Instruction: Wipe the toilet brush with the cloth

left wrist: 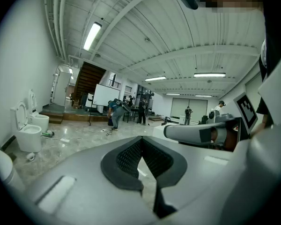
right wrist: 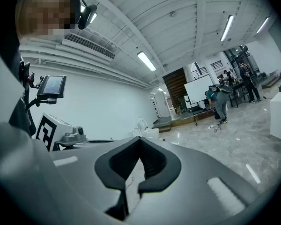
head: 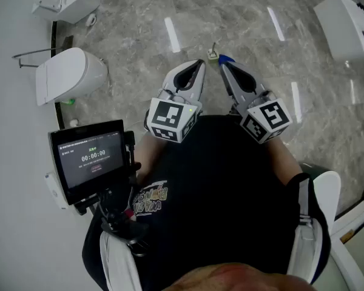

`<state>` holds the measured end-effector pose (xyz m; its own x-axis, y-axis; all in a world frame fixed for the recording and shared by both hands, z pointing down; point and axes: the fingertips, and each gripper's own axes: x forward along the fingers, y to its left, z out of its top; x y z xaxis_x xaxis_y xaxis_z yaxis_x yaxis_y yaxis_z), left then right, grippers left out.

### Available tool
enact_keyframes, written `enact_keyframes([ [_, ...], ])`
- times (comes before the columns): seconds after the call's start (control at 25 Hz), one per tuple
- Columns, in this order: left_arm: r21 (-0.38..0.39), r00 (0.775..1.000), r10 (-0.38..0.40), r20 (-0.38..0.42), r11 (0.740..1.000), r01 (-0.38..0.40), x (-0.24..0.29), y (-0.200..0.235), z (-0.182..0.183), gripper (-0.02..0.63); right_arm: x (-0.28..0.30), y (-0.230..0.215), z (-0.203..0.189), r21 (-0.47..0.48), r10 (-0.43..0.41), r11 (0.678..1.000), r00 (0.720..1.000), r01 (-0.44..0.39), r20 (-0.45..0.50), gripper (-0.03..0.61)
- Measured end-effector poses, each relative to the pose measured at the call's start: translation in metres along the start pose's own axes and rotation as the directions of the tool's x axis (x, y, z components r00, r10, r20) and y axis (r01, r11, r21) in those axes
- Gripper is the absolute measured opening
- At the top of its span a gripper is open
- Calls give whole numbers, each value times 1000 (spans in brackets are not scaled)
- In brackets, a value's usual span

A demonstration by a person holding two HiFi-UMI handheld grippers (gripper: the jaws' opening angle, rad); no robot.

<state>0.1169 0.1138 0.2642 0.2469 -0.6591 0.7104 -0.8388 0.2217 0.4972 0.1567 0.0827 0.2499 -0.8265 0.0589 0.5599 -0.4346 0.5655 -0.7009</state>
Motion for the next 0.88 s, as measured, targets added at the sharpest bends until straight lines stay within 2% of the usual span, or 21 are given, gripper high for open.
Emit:
enact_keyframes([
  [0.88, -1, 1000, 1, 0, 1000, -1, 0, -1, -1, 11, -4, -1, 2, 11, 4, 1000, 1000, -4, 14, 3],
])
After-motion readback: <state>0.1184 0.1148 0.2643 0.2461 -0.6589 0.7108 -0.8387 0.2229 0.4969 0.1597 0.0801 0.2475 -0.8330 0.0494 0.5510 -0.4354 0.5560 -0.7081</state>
